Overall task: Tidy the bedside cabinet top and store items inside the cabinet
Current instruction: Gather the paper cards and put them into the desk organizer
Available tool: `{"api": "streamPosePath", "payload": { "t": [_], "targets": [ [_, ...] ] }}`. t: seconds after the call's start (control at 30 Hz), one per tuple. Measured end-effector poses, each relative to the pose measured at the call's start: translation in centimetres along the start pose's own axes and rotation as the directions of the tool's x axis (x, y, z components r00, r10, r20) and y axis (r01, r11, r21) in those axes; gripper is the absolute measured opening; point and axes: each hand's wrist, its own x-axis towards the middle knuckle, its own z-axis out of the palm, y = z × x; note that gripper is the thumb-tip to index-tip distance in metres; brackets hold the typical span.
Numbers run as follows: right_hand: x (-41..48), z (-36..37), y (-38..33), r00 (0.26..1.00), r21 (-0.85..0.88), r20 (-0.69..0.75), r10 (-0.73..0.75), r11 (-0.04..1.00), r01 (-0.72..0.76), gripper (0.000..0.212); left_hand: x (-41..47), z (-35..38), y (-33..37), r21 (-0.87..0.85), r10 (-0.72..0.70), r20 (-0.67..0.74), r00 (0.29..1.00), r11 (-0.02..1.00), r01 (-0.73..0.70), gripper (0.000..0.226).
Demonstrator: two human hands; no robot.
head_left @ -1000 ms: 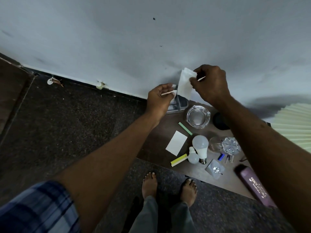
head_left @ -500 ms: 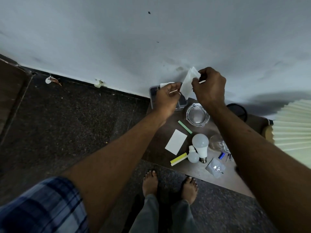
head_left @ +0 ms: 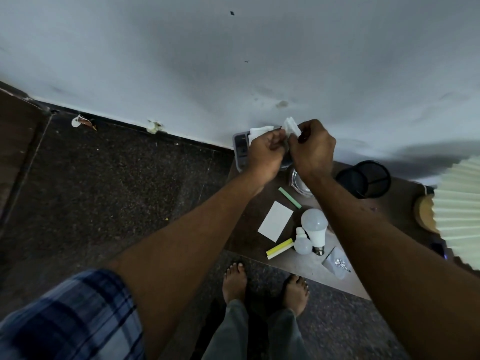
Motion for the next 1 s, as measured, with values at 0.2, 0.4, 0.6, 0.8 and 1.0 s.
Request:
{"api": "streamPosePath", "payload": {
  "t": [0.2, 0.4, 0.6, 0.8, 1.0],
  "targets": [
    [-1.1, 0.5, 1.0, 0.998, -0.024, 0.017, 0.059, 0.998, -0.058, 0.023, 0.1, -0.1, -0.5, 0.035, 0.028, -0.036, 0.999, 0.999, -0.027, 0.039],
    [-1.6, -0.5, 0.8, 0.998, 0.01, -0.011, 0.062, 0.998, -0.062, 0.021, -1.0, -0.2, 0.0, 0.0, 0.046, -0.06, 0.997, 0.999, -0.046, 0.038],
    [-5.1, -1.9, 1.1, 0.998, 0.032, 0.028, -0.058, 0.998, 0.057, 0.009, -3.5, -1.4, -1.2, -0.012, 0.082, -0.049, 0.995, 0.996, -0.083, 0.03],
    [-11.2, 0.4, 4.1, 0.981, -0.03, 0.188, -0.055, 0.998, 0.062, 0.013, -7.1, -3.0, -7.5, 0.125, -0.072, -0.052, 0.996, 0.989, 0.078, 0.027],
    [-15.0, 3.1, 7.1, 0.914, -0.278, 0.404, 0.046, 0.958, 0.075, 0.049, -8.5, -5.1, -12.4, 0.145, -0.245, -0.081, 0.966, 0.956, 0.254, 0.033]
  ]
}}
